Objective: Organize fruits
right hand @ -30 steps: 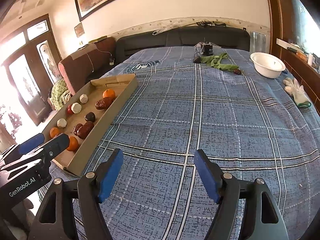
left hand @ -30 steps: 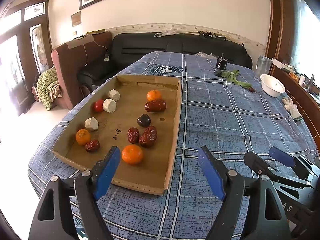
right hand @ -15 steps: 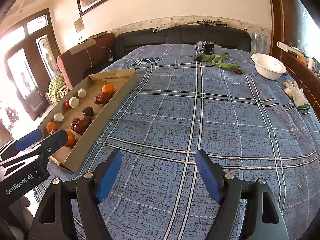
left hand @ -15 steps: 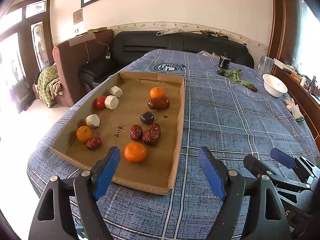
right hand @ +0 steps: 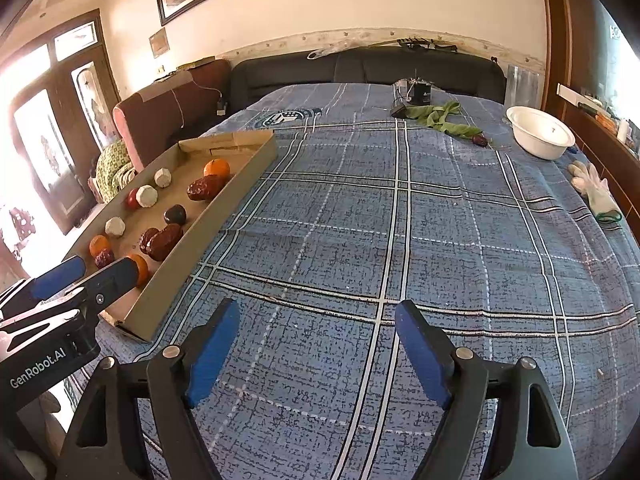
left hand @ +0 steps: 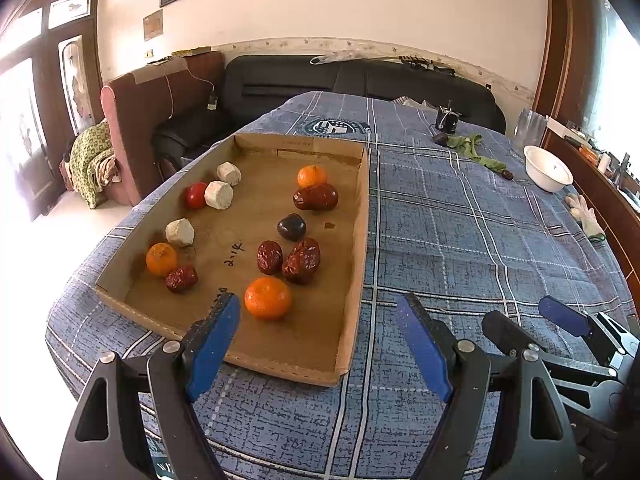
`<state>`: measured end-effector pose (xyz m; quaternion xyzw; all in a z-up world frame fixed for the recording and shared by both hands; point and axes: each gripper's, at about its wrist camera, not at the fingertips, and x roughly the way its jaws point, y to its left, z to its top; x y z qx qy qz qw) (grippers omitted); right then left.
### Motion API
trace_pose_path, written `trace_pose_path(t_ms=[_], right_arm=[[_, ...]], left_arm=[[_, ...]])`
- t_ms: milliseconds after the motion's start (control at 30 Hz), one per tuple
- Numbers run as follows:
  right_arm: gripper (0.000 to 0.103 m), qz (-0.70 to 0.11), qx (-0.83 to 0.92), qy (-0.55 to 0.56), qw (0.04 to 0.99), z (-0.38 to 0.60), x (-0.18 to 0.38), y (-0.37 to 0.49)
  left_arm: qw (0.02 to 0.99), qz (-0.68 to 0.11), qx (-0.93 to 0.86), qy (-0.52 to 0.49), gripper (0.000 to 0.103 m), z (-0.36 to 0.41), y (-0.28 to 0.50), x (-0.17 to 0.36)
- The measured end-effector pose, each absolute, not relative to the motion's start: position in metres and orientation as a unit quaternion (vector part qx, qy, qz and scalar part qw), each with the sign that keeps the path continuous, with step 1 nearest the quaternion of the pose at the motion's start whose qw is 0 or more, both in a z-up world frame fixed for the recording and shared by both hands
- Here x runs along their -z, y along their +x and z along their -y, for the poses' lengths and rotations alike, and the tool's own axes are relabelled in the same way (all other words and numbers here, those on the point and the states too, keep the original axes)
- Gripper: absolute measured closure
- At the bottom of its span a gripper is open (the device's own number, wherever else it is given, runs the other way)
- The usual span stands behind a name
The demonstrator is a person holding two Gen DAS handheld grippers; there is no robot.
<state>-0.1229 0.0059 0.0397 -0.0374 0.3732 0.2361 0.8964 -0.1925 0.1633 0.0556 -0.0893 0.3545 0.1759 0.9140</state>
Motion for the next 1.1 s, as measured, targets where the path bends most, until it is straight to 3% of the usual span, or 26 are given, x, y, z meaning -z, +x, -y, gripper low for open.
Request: trace_pose_path(t_ms=[267,467,633,1100], right_arm=[[0.018,-0.367,-0.248,-0.043,0.896,-0.007,-0.060,-0.116],[0.015,-0.336,-0.244,-0.054,0.908,-0.015,-0.078,-0.106],[0.015,-0.329,-0.249,-0.067,0.908,-0.026,-0.073,-0.105],[0.015,-0.352,-0.263,-0.046,0.897,-0.027,-0.048,-0.087]], left_arm=[[0.901,-0.348,-0.246,-0.076,0.020,-0.243,-0.192,-0.075],[0.855,-0.397,-0.330,-0.037,0.020,-0.319,-0.149,-0.070],[0.836,-0.412,-0.362,0.014,0.020,-0.332,-0.104,-0.063],[0.867,-0.447,-0.171,-0.139,0.020,-0.331,-0.045,-0.040]])
